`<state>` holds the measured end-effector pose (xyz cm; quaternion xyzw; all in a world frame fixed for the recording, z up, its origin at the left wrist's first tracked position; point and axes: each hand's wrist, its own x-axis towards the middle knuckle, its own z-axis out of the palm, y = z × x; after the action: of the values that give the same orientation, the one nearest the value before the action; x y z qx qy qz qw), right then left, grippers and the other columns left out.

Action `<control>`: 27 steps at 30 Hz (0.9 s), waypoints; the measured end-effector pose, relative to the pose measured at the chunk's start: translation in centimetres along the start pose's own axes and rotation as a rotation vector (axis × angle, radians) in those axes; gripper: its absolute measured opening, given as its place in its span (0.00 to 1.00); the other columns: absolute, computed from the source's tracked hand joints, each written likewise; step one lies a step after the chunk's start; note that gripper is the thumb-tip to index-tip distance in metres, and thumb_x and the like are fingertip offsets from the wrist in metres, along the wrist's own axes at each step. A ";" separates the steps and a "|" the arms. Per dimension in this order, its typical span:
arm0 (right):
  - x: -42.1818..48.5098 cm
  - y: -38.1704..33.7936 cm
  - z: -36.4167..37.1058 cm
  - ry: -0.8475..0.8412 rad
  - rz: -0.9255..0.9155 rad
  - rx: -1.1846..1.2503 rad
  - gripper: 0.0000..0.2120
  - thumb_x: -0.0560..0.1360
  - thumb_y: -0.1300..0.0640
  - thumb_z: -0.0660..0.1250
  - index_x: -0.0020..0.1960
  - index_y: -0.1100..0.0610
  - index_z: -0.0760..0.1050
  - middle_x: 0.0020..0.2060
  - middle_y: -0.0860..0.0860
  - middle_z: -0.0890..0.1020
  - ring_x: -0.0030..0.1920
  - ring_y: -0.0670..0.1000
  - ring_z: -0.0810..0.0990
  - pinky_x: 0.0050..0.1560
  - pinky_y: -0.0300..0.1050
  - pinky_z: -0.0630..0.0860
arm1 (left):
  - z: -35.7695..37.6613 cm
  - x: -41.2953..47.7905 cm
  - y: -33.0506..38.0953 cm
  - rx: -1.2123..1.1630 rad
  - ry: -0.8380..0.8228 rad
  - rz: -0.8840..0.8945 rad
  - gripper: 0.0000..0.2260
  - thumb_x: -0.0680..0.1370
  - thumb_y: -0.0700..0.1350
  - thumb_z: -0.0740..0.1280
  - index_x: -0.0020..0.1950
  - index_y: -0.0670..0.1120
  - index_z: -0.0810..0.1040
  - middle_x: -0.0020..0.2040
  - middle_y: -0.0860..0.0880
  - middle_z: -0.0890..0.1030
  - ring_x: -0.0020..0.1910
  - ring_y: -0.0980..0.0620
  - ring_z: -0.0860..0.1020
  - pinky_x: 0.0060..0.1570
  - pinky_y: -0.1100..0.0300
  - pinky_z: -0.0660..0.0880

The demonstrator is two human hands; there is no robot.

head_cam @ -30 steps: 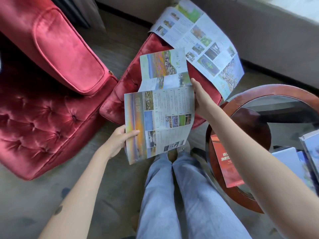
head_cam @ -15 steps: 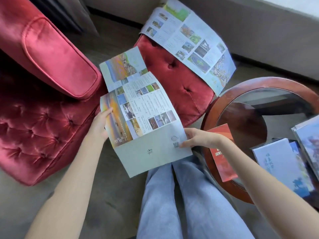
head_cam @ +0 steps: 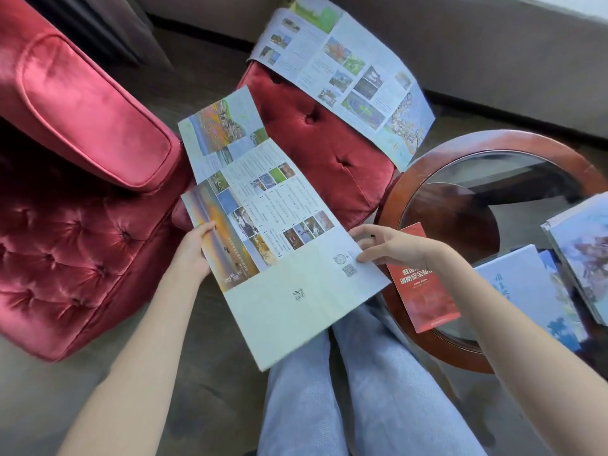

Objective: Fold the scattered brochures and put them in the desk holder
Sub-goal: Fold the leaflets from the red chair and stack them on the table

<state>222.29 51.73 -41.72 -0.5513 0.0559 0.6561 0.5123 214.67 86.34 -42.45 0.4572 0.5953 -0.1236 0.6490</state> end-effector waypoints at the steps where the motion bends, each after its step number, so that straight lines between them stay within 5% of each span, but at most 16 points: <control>1: 0.2 0.1 0.2 0.013 -0.001 0.017 0.18 0.74 0.66 0.67 0.62 0.55 0.71 0.50 0.50 0.84 0.53 0.52 0.81 0.65 0.53 0.70 | -0.3 0.0 -0.1 -0.014 -0.023 -0.019 0.04 0.78 0.41 0.62 0.48 0.45 0.77 0.33 0.49 0.83 0.33 0.52 0.81 0.31 0.61 0.77; 4: 0.9 0.5 1.1 0.039 -0.037 0.005 0.12 0.73 0.65 0.68 0.55 0.55 0.76 0.47 0.49 0.85 0.48 0.50 0.83 0.62 0.51 0.73 | -0.8 -0.2 -0.4 -0.062 -0.078 -0.014 0.07 0.78 0.41 0.61 0.45 0.46 0.78 0.32 0.48 0.84 0.32 0.52 0.83 0.28 0.61 0.78; 9: 1.4 0.8 2.4 0.154 -0.170 0.036 0.08 0.72 0.67 0.68 0.47 0.56 0.78 0.45 0.51 0.85 0.44 0.51 0.82 0.50 0.45 0.78 | -1.5 -0.1 -0.2 -0.111 -0.139 -0.022 0.10 0.78 0.43 0.60 0.55 0.45 0.78 0.41 0.48 0.85 0.43 0.50 0.83 0.47 0.54 0.78; 12: 1.3 0.7 2.3 0.211 -0.221 0.068 0.06 0.73 0.67 0.66 0.45 0.57 0.77 0.43 0.50 0.85 0.43 0.48 0.82 0.48 0.40 0.77 | -1.7 -0.2 0.2 -0.099 -0.177 0.010 0.09 0.78 0.41 0.59 0.55 0.43 0.77 0.40 0.48 0.84 0.39 0.51 0.82 0.42 0.57 0.78; 16: 0.9 0.0 2.1 0.235 -0.251 0.041 0.12 0.73 0.68 0.65 0.37 0.53 0.74 0.38 0.47 0.85 0.41 0.45 0.81 0.49 0.39 0.72 | -1.9 -0.1 0.3 -0.121 -0.138 0.066 0.30 0.77 0.37 0.61 0.76 0.46 0.51 0.52 0.46 0.78 0.44 0.53 0.80 0.42 0.55 0.77; 18: 0.8 -0.7 2.3 0.274 -0.289 0.039 0.12 0.73 0.69 0.65 0.37 0.54 0.73 0.38 0.46 0.84 0.41 0.46 0.80 0.50 0.40 0.72 | -1.8 -0.3 0.3 -0.042 -0.150 0.074 0.30 0.77 0.36 0.61 0.76 0.48 0.54 0.57 0.47 0.77 0.46 0.54 0.81 0.40 0.58 0.77; 22: 1.0 -2.0 3.1 0.349 -0.406 0.033 0.11 0.73 0.70 0.67 0.37 0.57 0.72 0.57 0.54 0.79 0.57 0.51 0.77 0.62 0.47 0.71 | -1.4 -0.3 -0.8 0.151 -0.150 0.050 0.22 0.77 0.35 0.62 0.70 0.48 0.67 0.48 0.49 0.82 0.37 0.56 0.83 0.32 0.62 0.78; 27: 1.3 -3.4 3.2 0.449 -0.477 -0.097 0.05 0.71 0.65 0.71 0.44 0.58 0.77 0.73 0.48 0.63 0.71 0.45 0.65 0.66 0.45 0.67 | -1.1 -0.6 -2.3 0.282 -0.219 -0.010 0.25 0.74 0.33 0.65 0.68 0.49 0.67 0.53 0.47 0.80 0.45 0.51 0.80 0.42 0.56 0.76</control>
<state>222.81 56.12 -39.82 -0.7036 0.0053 0.3817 0.5994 212.17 85.72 -42.82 0.5247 0.4999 -0.2583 0.6388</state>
